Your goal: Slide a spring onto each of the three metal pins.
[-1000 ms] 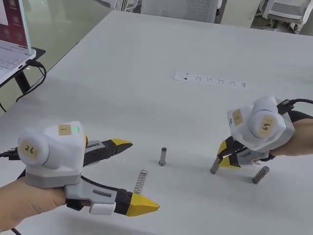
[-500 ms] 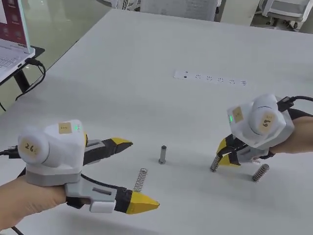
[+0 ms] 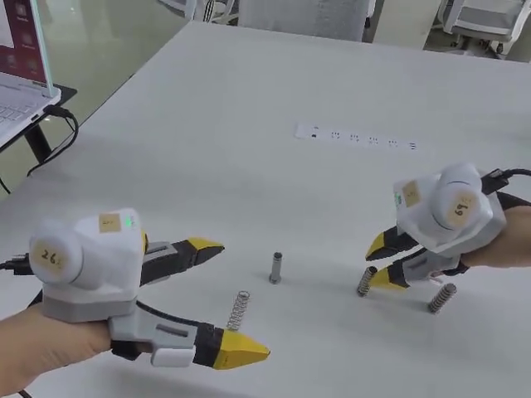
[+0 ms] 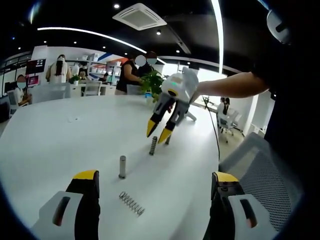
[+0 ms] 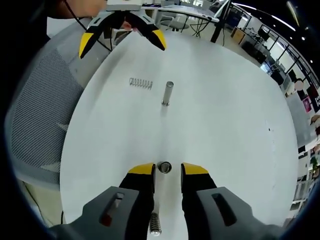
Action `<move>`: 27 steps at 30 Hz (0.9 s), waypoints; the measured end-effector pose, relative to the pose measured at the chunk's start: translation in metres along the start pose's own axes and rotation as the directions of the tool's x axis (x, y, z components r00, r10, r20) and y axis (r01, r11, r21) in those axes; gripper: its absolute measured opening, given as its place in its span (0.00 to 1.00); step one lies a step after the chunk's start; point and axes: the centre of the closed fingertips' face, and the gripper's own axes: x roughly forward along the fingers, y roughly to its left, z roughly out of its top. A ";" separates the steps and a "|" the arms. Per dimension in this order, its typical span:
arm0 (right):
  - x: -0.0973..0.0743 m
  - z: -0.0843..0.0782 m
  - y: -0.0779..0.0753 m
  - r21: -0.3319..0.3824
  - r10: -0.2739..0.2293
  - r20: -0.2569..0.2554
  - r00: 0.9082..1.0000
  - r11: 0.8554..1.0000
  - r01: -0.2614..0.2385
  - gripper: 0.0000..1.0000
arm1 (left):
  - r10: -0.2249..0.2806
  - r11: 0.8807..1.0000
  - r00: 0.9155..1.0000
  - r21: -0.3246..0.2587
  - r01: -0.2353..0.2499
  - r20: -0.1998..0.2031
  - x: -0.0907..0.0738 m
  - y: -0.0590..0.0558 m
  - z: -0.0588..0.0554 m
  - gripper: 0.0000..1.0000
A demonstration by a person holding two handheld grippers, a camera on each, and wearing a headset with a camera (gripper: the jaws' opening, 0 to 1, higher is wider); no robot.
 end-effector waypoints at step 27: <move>-0.034 0.015 0.003 0.348 -0.190 0.270 0.944 0.933 0.088 0.40 | 0.017 1.000 1.000 -0.004 -0.017 0.023 0.001 0.004 0.009 0.92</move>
